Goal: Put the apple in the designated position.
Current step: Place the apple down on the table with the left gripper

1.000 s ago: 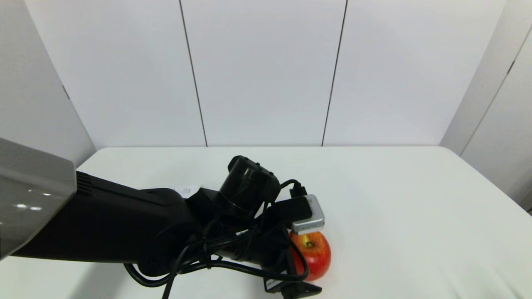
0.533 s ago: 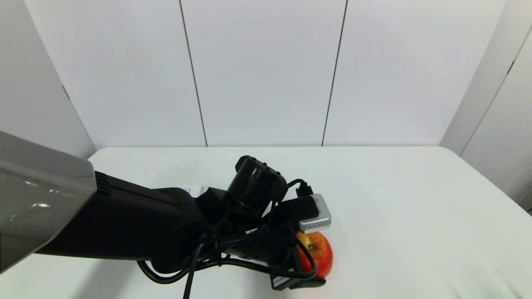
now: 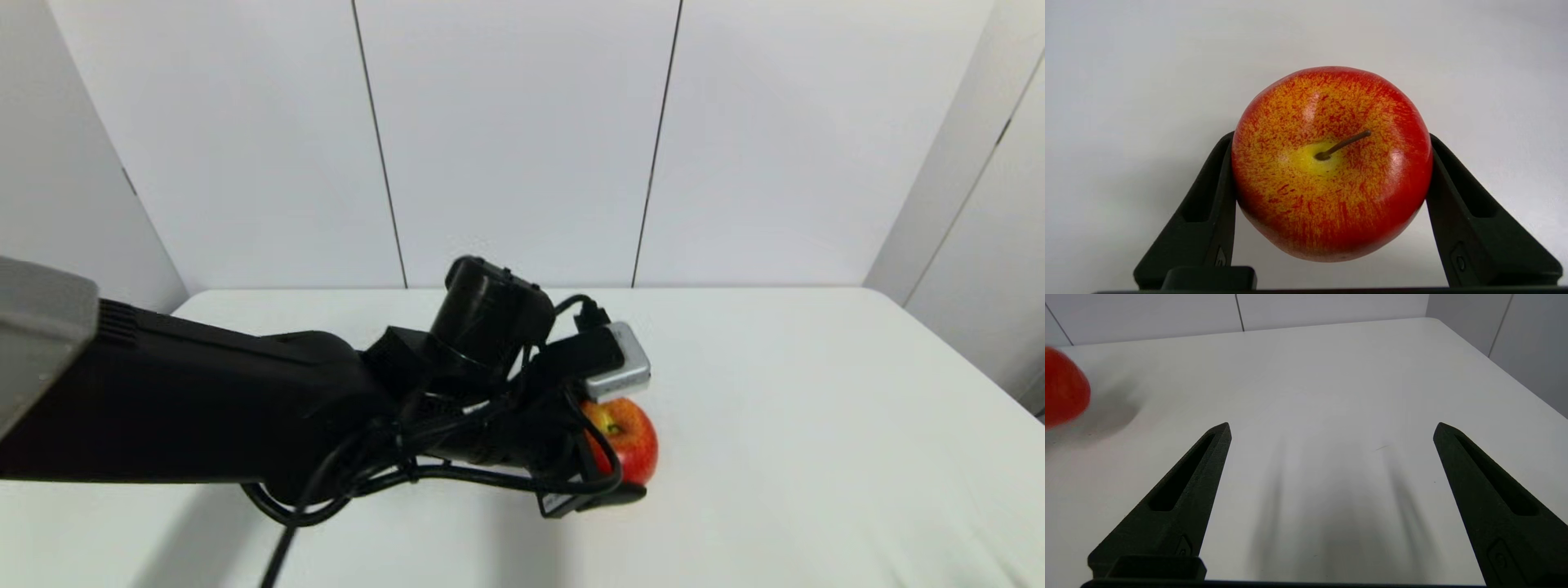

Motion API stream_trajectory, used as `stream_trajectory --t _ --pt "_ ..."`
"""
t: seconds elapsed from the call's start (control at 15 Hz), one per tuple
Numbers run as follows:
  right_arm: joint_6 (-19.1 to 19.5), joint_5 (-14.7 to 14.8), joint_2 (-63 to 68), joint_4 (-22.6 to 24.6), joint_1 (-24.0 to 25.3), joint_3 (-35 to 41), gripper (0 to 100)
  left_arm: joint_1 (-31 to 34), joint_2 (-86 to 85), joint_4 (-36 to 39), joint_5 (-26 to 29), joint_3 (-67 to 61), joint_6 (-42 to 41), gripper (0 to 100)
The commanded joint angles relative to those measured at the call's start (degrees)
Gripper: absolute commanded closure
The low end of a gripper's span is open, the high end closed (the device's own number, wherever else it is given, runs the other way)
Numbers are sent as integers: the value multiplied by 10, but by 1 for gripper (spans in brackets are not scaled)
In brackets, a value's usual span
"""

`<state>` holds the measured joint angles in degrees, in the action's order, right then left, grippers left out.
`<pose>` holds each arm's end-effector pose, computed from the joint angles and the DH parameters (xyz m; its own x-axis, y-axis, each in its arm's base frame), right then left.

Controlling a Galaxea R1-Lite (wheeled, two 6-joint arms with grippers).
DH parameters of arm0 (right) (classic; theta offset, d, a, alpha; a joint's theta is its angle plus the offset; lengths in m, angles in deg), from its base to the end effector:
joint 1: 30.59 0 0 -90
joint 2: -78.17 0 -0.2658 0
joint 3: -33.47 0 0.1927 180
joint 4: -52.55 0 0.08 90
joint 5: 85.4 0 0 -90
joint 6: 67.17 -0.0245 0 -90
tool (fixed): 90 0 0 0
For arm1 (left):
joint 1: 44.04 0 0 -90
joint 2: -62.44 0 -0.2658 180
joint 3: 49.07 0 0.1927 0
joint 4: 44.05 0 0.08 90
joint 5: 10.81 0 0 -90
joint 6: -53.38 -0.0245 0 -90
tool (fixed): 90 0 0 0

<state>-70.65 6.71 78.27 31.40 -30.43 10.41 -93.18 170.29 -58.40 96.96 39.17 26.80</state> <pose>0.0161 -0.0009 0.0789 0.9989 -0.0340 0.0316 0.0320 0.9976 0.0618 0.2225 -0.2686 0.1306 0.2859 -0.7970 -0.5320 0.9557 0.1969 0.2187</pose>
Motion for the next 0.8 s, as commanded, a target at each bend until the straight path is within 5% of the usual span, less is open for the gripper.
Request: stream_trajectory --t 0.07,0.6,0.8 --pt "0 0 1 0 0 7 0 112 -139 -1 -101 -16 -6 100" --pt "0 0 1 0 0 7 0 616 -392 17 -100 -245 27 100" --pt "0 0 1 0 0 7 0 643 -404 13 -100 -308 131 100"
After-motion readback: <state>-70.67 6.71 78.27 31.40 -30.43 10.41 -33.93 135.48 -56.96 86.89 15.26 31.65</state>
